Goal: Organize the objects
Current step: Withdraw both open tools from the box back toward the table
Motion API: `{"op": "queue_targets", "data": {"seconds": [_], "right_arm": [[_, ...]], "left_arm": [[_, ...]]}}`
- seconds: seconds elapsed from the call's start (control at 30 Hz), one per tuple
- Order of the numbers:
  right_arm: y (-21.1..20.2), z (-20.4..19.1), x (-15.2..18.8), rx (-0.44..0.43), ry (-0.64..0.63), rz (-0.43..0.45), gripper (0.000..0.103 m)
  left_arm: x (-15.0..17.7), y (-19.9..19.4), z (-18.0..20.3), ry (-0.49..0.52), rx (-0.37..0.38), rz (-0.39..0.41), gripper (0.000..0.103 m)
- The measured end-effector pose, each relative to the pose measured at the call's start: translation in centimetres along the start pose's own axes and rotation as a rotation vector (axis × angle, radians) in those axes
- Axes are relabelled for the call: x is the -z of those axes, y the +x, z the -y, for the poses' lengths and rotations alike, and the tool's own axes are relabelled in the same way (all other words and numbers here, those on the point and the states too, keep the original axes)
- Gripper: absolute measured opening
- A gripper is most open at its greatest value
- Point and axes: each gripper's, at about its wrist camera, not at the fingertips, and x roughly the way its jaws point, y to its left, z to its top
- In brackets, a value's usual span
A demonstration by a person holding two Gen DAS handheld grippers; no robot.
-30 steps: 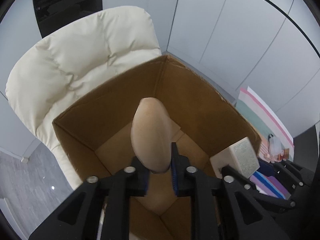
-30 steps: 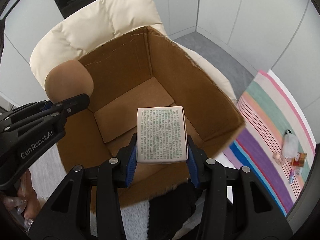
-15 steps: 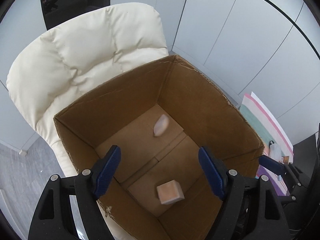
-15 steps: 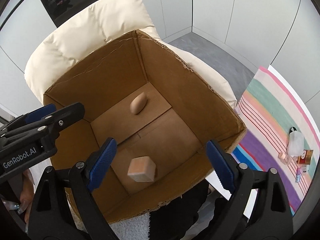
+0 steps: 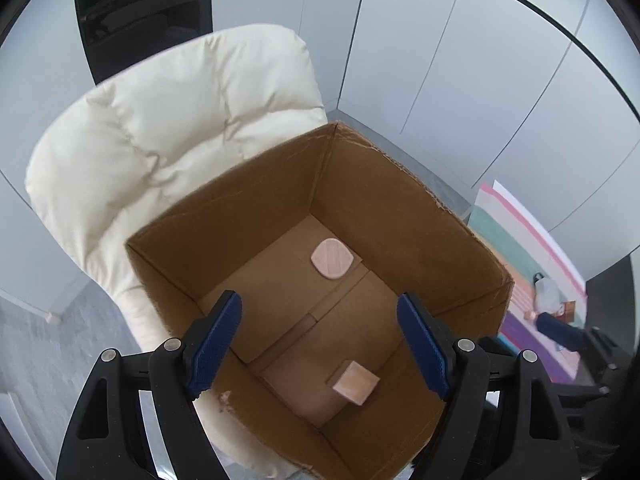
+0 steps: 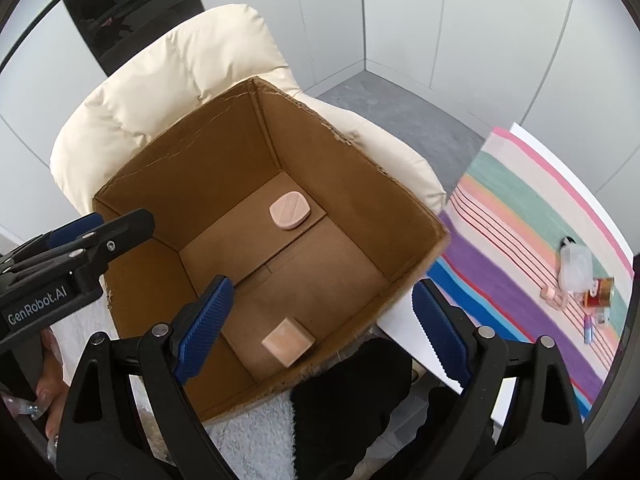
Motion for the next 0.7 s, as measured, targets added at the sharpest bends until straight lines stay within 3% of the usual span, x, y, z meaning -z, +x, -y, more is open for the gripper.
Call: {"op": "queue_targets", "data": {"seconds": [0.13, 0.23, 0.4, 0.57, 0.7], "right_arm": [[-2.5, 0.6, 0.6, -0.033, 0.064, 0.010, 0.093], [-4.3, 0.4, 1.4, 0.010, 0.049, 0.026, 0.093], [-6.5, 0.4, 3.0, 0.021, 0.055, 0.040, 0.093], [-8.6, 0.2, 5.2, 0.021, 0.060, 0.057, 0.093], [-10.1, -0.1, 7.0, 0.033, 0.063, 0.074, 0.093]], "left_arm": [[0.7, -1.0, 0.0, 0.006, 0.001, -0.009, 0.082], [1.3, -2.7, 0.0, 0.006, 0.036, 0.000, 0.082], [2.5, -5.2, 0.0, 0.020, 0.032, 0.028, 0.085], [4.1, -6.5, -0.3, 0.021, 0.073, -0.005, 0.085], [5.7, -7.4, -0.3, 0.035, 0.064, -0.017, 0.085]]}}
